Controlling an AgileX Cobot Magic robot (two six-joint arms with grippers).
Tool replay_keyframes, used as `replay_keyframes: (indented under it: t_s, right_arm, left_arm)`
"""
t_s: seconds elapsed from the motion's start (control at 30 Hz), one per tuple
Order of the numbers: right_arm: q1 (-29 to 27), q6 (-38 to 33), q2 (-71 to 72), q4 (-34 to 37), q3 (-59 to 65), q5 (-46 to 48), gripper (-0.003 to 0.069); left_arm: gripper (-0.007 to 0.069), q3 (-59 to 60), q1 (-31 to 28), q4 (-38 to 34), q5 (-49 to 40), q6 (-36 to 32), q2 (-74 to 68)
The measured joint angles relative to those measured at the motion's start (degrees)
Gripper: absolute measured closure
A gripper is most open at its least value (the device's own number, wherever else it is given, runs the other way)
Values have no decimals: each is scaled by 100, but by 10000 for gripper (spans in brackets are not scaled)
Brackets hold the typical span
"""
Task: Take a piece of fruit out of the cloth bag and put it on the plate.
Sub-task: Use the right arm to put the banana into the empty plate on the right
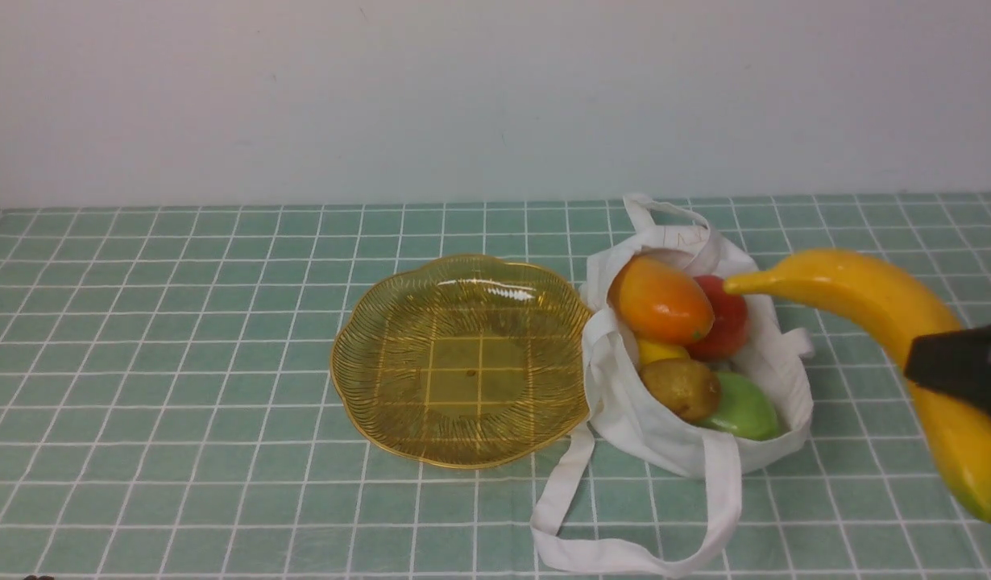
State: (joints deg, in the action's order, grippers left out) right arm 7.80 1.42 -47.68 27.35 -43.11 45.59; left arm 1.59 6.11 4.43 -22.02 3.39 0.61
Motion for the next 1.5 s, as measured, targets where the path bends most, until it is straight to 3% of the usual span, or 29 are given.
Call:
replay_keyframes:
  t_s: [0.3,0.5,0.7,1.1,1.33,1.5]
  right_arm:
    - [18,-2504,-969,2659,19,-337,335]
    - [553,-4085,-1987,3834,-302,-312,335]
    - [1176,-4867,-3096,4067,-1126,-562,335]
    - [2003,-5169,-5381,4083,-2924,-989,335]
    - [2045,-5271,-6288,4088,-3443,-1480,335]
    - [2052,-5733,-6900,4372,-3482,-2091,307]
  left_arm:
    - [632,0,0,0,0,-6,0]
    - [632,0,0,0,0,0,0]
    - [632,0,0,0,0,0,0]
    - [632,0,0,0,0,0,0]
    - [632,0,0,0,0,0,0]
    - [632,0,0,0,0,0,0]
